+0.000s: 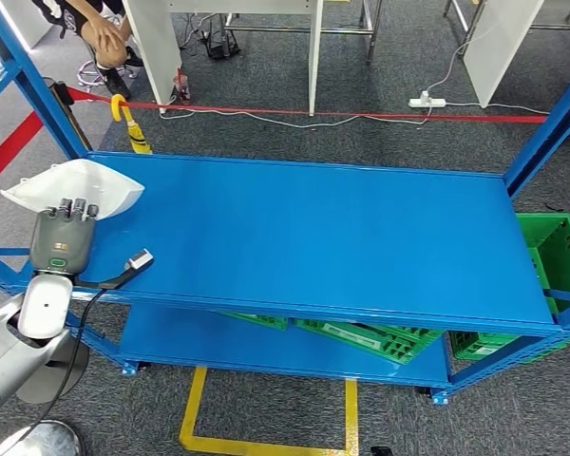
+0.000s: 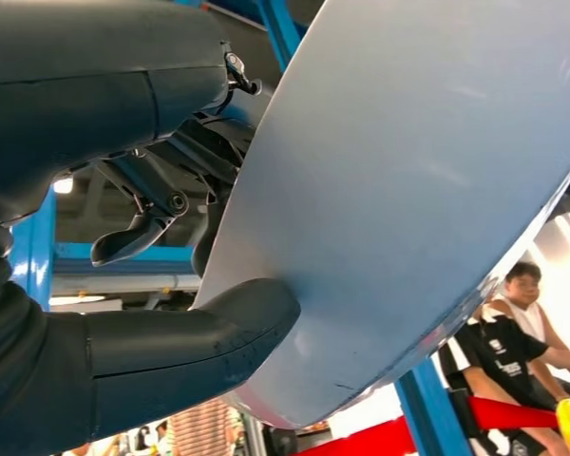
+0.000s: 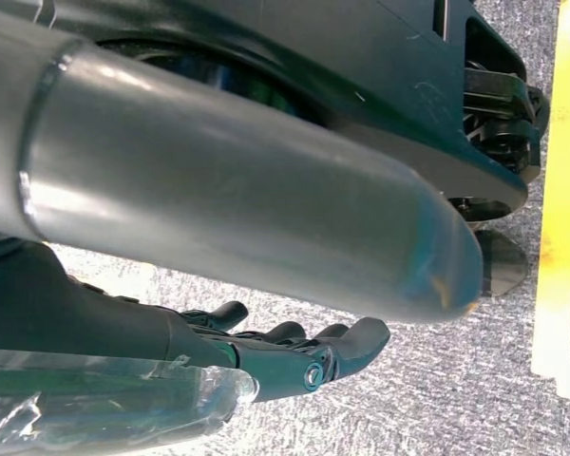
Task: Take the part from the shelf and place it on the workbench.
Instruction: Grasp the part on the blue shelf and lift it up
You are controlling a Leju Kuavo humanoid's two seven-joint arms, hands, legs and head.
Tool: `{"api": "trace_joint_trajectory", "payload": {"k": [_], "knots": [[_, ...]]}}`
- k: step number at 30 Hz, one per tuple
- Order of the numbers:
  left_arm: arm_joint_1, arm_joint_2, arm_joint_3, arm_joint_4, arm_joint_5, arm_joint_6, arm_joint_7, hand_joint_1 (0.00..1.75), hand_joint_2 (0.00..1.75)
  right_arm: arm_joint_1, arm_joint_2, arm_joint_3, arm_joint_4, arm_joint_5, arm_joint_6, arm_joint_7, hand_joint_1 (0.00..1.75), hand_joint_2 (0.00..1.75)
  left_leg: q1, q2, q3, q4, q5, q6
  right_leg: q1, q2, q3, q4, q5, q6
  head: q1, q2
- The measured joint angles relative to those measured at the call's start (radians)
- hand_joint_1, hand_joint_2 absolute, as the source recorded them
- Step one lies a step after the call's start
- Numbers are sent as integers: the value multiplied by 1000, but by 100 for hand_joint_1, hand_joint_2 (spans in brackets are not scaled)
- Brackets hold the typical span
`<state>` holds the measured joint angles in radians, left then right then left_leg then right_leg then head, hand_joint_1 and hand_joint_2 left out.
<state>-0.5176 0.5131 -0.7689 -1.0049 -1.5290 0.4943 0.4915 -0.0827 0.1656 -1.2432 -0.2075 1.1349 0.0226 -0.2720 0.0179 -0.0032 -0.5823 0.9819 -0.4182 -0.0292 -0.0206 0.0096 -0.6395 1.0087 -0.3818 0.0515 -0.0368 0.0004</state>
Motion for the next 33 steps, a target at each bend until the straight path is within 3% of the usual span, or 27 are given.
{"api": "trace_joint_trajectory", "payload": {"k": [6, 11, 13, 16, 17, 18, 19, 22, 23, 26, 27, 29, 31, 33], "knots": [[-11, -18, -41, 0, 0, 6, 4, 175, 175, 0, 0, 1, 1, 1, -2, 0, 0, 0, -1, 0, 0, 1, 0, 0, -1, 0, 1, -1, 1, 1, 0, 0], [-21, -28, -73, -3, 0, 12, 7, 175, 175, -2, 2, 2, 4, 4, -5, 0, 0, 0, -3, 1, -2, -2, 10, 20, -8, 0, 0, -10, 12, 20, 0, 0], [-27, -33, -82, -6, 0, 12, 7, 175, 175, -2, 3, 2, 4, 5, -6, 0, 0, 0, 0, 4, 0, -18, 23, 30, -7, -2, -16, 23, -20, 23, 1, 0], [-30, -40, -92, -8, 0, 12, 7, 175, 175, -1, 3, 3, 5, 5, -6, 0, 0, 0, -1, 7, -6, -22, 31, 35, -5, -2, -88, 219, -134, 23, 5, 0], [-29, -42, -96, -8, 0, 12, 7, 175, 175, -1, 3, 3, 5, 5, -7, 0, 0, 0, -2, 7, -9, -21, 33, 34, -5, -3, -105, 272, -155, 24, 5, 0], [-29, -44, -100, -8, 0, 12, 7, 175, 175, -1, 3, 3, 5, 5, -7, 0, 0, 0, -2, 7, -12, -20, 35, 32, -4, -3, -103, 288, -159, 24, 5, 0], [-28, -46, -103, -8, 0, 12, 7, 175, 175, -1, 3, 3, 5, 5, -7, 0, 0, 0, 0, 7, -16, -17, 38, 29, -5, -3, -80, 258, -144, 24, 5, 0], [-30, -47, -111, -8, 0, 12, 7, 175, 175, -5, 3, 4, 5, 5, -7, 0, 0, 0, 2, 5, -28, -2, 41, 11, -6, 1, 38, 68, -86, 19, 5, 0], [-31, -46, -112, -9, 0, 13, 6, 175, 175, -6, 3, 4, 6, 5, -7, 0, 0, 0, 1, 4, -32, 4, 44, 4, -5, 4, 55, 38, -80, 13, 4, 0], [-34, -46, -116, -10, 0, 14, 0, 175, 175, -5, 3, 5, 7, 5, -6, 0, 0, 0, 3, 4, -42, 5, 55, -14, -1, 9, 45, 41, -70, -13, 3, 0], [-34, -46, -117, -10, 0, 14, -2, 175, 175, -5, 3, 6, 7, 5, -6, 0, 0, 0, 5, 3, -47, 11, 46, -19, -1, 8, 38, 42, -63, -23, 3, 0], [-35, -46, -118, -10, 0, 14, -6, 175, 175, -5, 3, 6, 7, 5, -6, 0, 0, 0, 7, 3, -76, 76, -15, -26, -3, 6, 20, 40, -48, -39, 1, 0], [-37, -47, -118, -10, 0, 14, -13, 175, 175, -6, 4, 6, 7, 5, -6, 0, 0, 0, 7, 3, -120, 212, -107, -29, 0, 5, -2, 40, -32, -45, 1, 0], [-36, -50, -120, -10, 0, 13, -17, 175, 175, -5, 4, 6, 7, 5, -6, 0, 0, 0, 7, 3, -130, 296, -152, -28, 2, 3, -27, 41, -13, -46, 1, 0]]}}
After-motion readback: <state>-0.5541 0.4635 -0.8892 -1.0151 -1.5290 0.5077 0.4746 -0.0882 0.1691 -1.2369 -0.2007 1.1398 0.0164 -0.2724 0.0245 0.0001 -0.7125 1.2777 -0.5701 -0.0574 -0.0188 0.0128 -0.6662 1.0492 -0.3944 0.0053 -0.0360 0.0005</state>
